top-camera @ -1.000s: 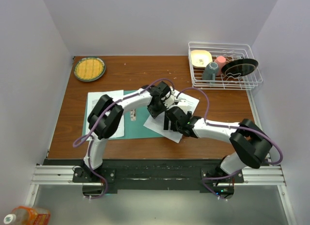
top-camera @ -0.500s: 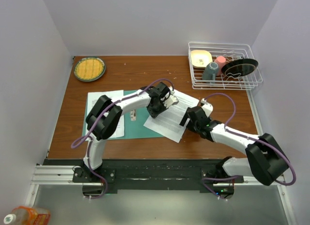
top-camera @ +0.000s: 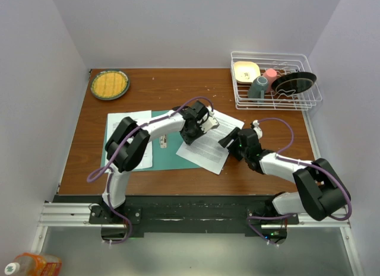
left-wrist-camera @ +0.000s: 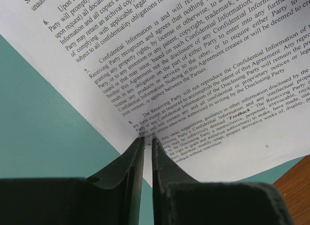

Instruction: Put the files into the folder

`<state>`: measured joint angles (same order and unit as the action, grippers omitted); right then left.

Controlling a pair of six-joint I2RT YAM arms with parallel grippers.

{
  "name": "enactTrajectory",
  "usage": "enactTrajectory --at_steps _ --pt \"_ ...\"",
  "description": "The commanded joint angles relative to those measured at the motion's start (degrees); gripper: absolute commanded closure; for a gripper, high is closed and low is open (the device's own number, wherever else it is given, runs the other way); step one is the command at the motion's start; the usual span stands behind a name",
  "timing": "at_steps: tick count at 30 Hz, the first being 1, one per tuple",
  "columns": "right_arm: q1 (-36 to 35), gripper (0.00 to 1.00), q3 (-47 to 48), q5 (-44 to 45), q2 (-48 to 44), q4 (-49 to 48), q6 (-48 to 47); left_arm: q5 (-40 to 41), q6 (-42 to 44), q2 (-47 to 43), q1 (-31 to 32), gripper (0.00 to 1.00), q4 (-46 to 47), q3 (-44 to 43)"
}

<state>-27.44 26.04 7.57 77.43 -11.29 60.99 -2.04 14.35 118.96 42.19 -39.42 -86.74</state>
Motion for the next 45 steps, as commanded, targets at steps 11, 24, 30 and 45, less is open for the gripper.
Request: enactTrajectory --at_steps 11,24,30,45 --pt "1.07 0.7 -3.9 -4.06 -2.55 4.34 1.59 1.87 0.51 3.22 1.4 0.85 -0.92 1.05" --pt "0.99 1.0 1.19 -1.33 -0.87 5.84 -7.64 -1.3 0.06 -11.55 -12.2 0.64 -15.33 -15.74" --pt "0.99 1.0 5.94 -3.61 -0.53 5.93 -13.17 4.14 2.52 -12.7 -25.14 0.63 -7.79 -3.1" --pt "0.81 1.0 15.26 -14.68 7.29 5.06 -22.76 6.79 0.59 0.84 -27.87 0.69 0.48 -3.35"
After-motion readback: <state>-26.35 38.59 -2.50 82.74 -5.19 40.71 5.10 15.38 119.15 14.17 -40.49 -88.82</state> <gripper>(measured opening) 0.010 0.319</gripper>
